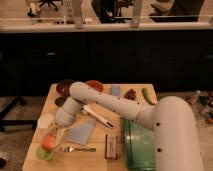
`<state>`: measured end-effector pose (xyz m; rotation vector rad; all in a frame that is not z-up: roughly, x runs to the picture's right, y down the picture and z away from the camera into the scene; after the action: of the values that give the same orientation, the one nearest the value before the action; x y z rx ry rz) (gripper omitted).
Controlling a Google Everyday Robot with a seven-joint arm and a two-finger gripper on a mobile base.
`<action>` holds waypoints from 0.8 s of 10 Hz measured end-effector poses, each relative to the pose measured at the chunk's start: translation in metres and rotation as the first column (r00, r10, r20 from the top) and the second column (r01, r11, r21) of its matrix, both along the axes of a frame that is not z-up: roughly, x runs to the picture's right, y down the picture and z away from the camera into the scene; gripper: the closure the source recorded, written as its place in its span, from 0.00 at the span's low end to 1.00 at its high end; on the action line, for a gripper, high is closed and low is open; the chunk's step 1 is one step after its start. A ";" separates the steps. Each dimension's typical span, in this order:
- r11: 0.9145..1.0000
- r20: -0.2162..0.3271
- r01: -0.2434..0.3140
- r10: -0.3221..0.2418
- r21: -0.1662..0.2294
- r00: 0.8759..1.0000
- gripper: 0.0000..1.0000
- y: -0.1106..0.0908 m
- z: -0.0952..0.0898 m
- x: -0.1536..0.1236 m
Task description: Place apple in plastic cup
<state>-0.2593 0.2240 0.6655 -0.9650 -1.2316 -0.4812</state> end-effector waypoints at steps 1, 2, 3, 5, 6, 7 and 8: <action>1.000 0.007 0.013 -0.013 -0.005 1.000 1.00 0.003 0.000 -0.009; 1.000 0.012 0.023 -0.023 -0.009 1.000 1.00 0.005 0.001 -0.018; 0.999 0.021 0.037 -0.037 -0.014 0.999 1.00 0.009 0.001 -0.027; 0.998 0.029 0.052 -0.051 -0.025 0.998 1.00 0.014 0.004 -0.036; 0.998 0.031 0.055 -0.054 -0.029 0.998 1.00 0.016 0.005 -0.039; 0.998 0.032 0.056 -0.055 -0.032 0.998 1.00 0.017 0.005 -0.040; 0.998 0.029 0.053 -0.052 -0.036 0.998 1.00 0.018 0.007 -0.040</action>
<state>-0.2991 0.2419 0.6728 -1.0269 -1.2463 -0.5170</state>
